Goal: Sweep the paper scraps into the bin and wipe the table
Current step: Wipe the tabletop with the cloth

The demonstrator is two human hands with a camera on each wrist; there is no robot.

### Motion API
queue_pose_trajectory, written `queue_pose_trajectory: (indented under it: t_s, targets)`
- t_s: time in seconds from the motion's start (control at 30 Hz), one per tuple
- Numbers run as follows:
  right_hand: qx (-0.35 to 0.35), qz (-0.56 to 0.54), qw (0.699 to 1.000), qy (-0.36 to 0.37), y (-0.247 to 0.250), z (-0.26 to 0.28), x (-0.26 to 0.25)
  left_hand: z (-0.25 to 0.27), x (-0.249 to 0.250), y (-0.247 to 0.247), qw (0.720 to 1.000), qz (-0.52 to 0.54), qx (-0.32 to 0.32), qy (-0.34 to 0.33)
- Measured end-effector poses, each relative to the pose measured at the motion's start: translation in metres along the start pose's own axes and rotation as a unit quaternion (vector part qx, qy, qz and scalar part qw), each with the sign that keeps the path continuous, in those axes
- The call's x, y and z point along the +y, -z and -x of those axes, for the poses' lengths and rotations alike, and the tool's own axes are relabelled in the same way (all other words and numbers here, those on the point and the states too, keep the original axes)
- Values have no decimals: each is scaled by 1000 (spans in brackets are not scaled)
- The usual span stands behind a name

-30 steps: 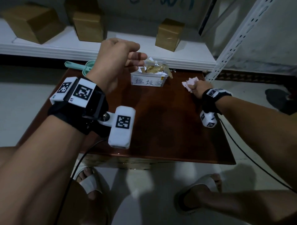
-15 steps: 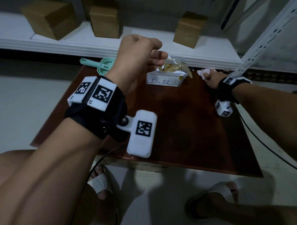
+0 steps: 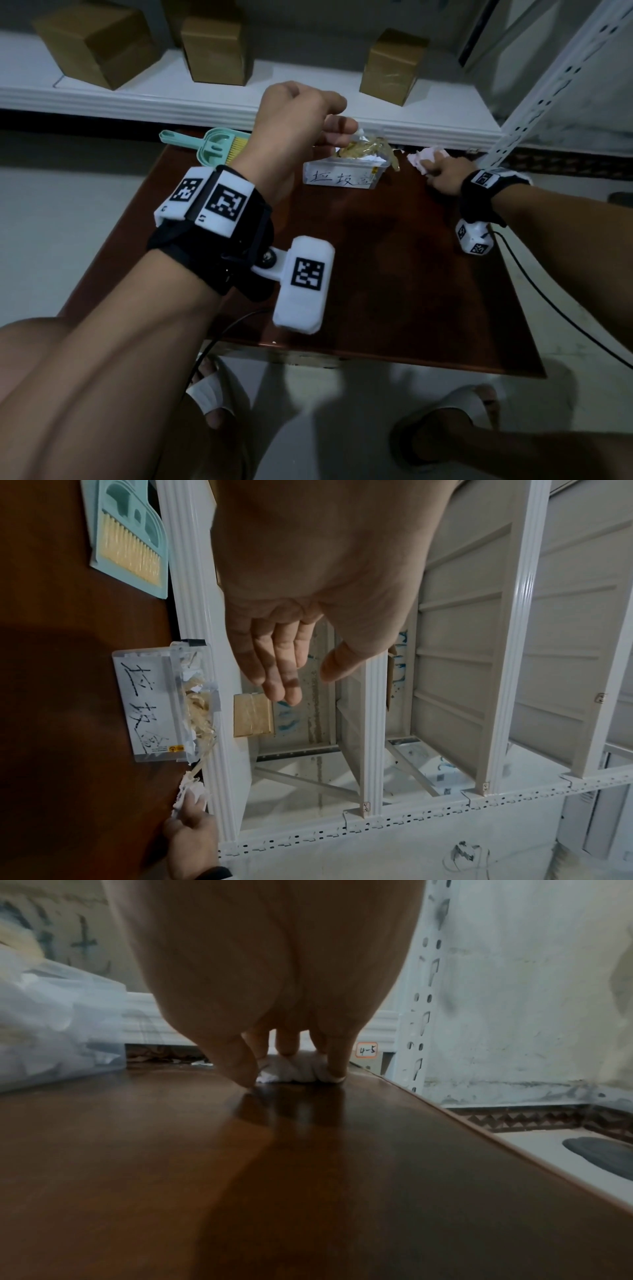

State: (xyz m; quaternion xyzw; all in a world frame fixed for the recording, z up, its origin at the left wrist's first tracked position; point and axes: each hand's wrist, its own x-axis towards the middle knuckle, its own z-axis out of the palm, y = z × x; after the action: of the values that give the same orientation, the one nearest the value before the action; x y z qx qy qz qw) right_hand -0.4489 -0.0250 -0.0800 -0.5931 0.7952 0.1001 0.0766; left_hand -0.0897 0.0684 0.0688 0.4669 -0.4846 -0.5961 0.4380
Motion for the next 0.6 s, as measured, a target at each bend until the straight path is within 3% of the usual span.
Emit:
queue_pose_trajectory:
  t_s: [0.37, 0.6]
  targets:
    - [22, 45, 996, 75, -5, 34, -22, 6, 1, 1, 1000, -6, 0, -7]
    - [49, 65, 993, 82, -11, 80, -31, 12, 5, 4, 1000, -7, 1, -12]
